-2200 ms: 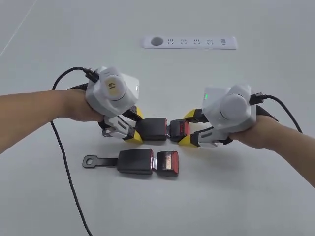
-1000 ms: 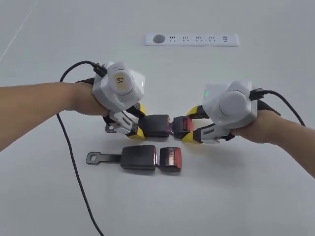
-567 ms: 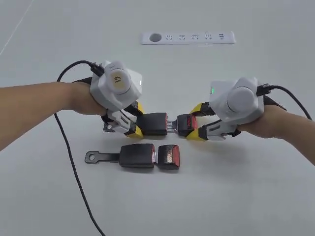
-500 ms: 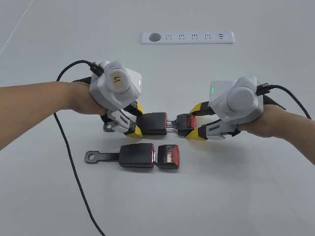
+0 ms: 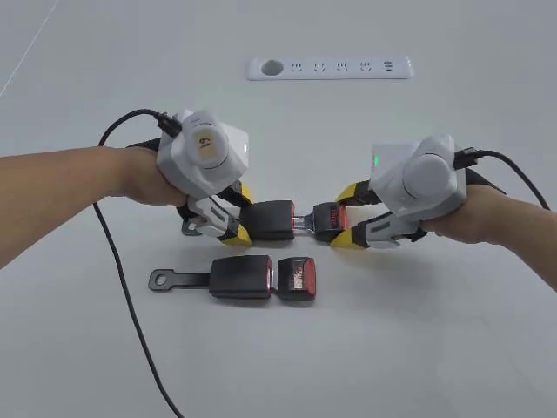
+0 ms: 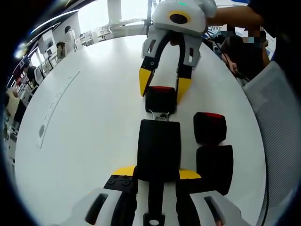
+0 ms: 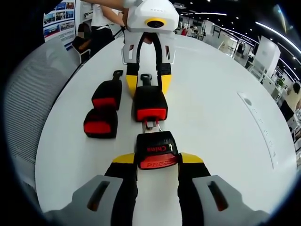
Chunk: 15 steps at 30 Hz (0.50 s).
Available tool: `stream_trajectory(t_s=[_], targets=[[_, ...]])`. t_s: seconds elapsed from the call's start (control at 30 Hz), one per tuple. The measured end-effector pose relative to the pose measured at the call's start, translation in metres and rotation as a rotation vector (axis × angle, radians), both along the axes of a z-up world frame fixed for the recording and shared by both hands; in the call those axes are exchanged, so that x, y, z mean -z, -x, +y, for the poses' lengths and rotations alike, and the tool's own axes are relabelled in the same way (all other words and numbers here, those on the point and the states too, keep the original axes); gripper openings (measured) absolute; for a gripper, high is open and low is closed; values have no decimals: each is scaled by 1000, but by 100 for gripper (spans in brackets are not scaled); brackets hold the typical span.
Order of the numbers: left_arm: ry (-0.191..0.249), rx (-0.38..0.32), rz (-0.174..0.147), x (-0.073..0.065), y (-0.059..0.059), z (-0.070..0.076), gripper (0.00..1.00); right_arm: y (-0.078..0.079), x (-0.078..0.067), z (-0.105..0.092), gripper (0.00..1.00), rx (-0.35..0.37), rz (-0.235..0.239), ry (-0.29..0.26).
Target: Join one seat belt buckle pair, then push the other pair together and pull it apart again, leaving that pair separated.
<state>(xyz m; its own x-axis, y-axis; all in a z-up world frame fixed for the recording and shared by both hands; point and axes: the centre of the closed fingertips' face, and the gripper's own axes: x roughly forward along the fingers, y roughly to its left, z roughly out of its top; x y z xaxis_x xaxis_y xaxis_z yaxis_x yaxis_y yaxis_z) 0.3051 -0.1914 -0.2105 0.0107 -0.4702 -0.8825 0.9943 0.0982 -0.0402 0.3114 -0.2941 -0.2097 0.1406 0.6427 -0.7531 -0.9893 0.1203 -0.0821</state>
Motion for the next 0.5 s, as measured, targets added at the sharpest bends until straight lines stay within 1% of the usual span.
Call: stream_trajectory(t_s=[0.2,0.27,0.5], targets=[[-1,2,0,2,-2,1,31,0,1,-5,31,3,2,8],[-2,3,0,2,-2,1,31,0,2,-10,30,2,1,19],[-5,6,0,2,-2,2,31,1,1,-19,31,6,5,30]])
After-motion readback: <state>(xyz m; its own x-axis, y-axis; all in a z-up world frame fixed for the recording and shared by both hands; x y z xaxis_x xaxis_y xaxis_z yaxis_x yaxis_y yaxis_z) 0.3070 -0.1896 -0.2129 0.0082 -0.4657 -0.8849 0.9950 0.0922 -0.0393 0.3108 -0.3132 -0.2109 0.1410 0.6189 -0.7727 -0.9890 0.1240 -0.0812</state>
